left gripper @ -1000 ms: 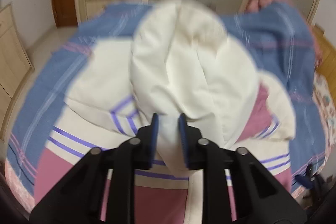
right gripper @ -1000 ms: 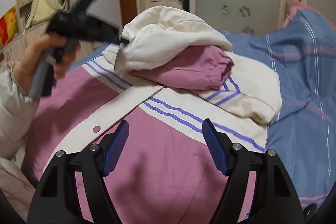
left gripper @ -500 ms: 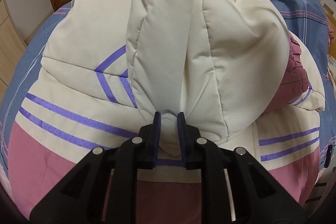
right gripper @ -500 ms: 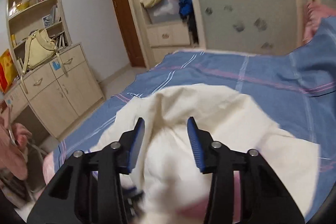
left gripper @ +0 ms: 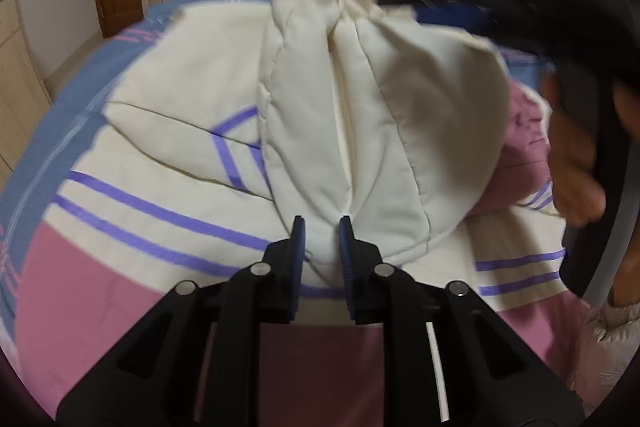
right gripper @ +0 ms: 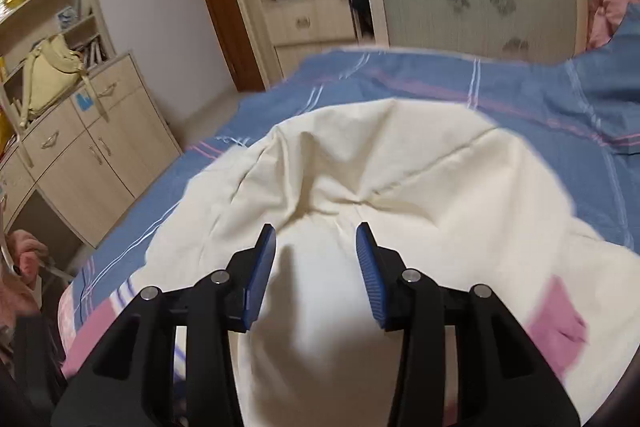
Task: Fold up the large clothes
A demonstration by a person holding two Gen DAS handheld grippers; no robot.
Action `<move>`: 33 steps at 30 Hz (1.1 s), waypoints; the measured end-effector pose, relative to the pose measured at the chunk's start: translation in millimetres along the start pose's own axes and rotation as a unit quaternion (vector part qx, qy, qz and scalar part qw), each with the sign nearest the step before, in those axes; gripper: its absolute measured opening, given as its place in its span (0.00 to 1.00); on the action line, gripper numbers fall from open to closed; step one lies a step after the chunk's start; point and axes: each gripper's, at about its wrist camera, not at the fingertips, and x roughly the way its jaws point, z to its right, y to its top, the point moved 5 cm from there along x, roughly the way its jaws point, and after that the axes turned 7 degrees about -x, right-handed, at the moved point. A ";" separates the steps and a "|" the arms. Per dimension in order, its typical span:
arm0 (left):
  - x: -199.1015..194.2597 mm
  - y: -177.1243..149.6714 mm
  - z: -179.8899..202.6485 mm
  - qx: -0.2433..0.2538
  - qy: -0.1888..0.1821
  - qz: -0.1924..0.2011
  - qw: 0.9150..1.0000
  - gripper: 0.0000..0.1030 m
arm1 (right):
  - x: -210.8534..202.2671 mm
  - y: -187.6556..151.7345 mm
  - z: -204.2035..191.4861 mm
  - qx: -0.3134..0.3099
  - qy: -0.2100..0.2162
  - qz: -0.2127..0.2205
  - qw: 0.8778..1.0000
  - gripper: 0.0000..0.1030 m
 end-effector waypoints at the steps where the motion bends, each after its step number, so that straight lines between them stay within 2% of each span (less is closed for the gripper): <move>1: -13.9 2.8 2.5 0.007 -0.009 0.021 1.000 0.21 | -12.4 -6.2 2.5 -0.006 -0.015 0.004 1.000 0.42; 3: -31.8 8.7 9.8 0.020 -0.026 0.047 0.998 0.26 | -22.8 -22.5 10.5 -0.007 -0.029 -0.002 1.000 0.42; 5: -33.0 14.1 15.2 0.027 -0.037 0.048 0.998 0.31 | -12.6 -40.6 18.1 -0.017 -0.050 -0.033 0.998 0.42; 6: -23.3 15.0 16.9 0.029 -0.028 0.034 0.999 0.31 | -2.4 -51.3 22.4 -0.018 -0.064 -0.053 0.996 0.42; 9: 37.9 6.7 18.0 0.014 -0.003 -0.045 0.999 0.31 | 32.0 -78.3 29.0 -0.022 -0.096 -0.087 0.991 0.42; 11: 49.9 3.9 22.2 0.012 0.005 -0.039 0.999 0.29 | 38.2 -83.4 31.4 -0.011 -0.095 -0.082 0.992 0.43; 14: 19.7 -0.7 23.8 0.013 -0.022 -0.022 0.999 0.31 | 0.9 -77.1 27.9 0.021 -0.063 -0.045 0.997 0.42; 16: -10.6 -9.7 17.7 0.010 -0.037 -0.009 0.999 0.42 | -39.8 -83.6 20.4 0.029 -0.039 -0.019 0.999 0.44; 17: -24.1 -17.6 14.4 0.008 -0.033 0.000 0.999 0.49 | -53.0 -87.4 16.4 0.029 -0.031 -0.015 0.999 0.48; 18: -32.7 -21.7 8.4 0.006 -0.031 0.007 0.999 0.51 | -69.6 -97.8 11.4 0.028 -0.016 -0.014 0.999 0.54; 19: -37.7 -28.7 0.6 0.002 -0.029 0.002 1.000 0.51 | -78.9 -107.8 8.6 0.028 -0.004 -0.023 0.999 0.57; 20: -34.5 -35.9 -4.5 -0.004 -0.024 -0.014 1.000 0.51 | -80.3 -124.5 7.0 0.033 -0.003 -0.051 0.998 0.58; 22: -28.1 -60.9 -8.3 -0.013 -0.001 -0.060 0.998 0.44 | -71.0 -171.7 7.0 0.049 -0.041 -0.126 0.990 0.58; 23: -24.0 -76.5 -13.3 -0.011 0.013 -0.077 0.997 0.43 | -70.4 -192.0 5.5 0.054 -0.050 -0.145 0.987 0.58; 25: -39.5 -100.9 -15.1 0.025 0.022 -0.061 0.998 0.45 | -96.8 -215.2 -9.2 0.040 -0.054 -0.108 0.992 0.58; 26: -48.0 -108.1 -15.7 0.036 0.023 -0.060 0.997 0.45 | -109.6 -222.5 -16.1 0.036 -0.049 -0.105 0.993 0.59; 29: -83.8 -128.6 -34.4 0.026 -0.001 -0.058 0.998 0.46 | -159.4 -248.6 -28.9 0.062 -0.013 -0.095 0.993 0.72; 30: -97.5 -132.7 -41.4 0.021 0.000 -0.059 0.998 0.49 | -174.6 -260.5 -28.9 0.075 -0.011 -0.101 0.992 0.72; 33: -125.3 -155.1 -93.7 -0.004 0.050 -0.054 0.997 0.57 | -211.9 -296.4 -18.6 0.112 -0.023 -0.117 0.987 0.73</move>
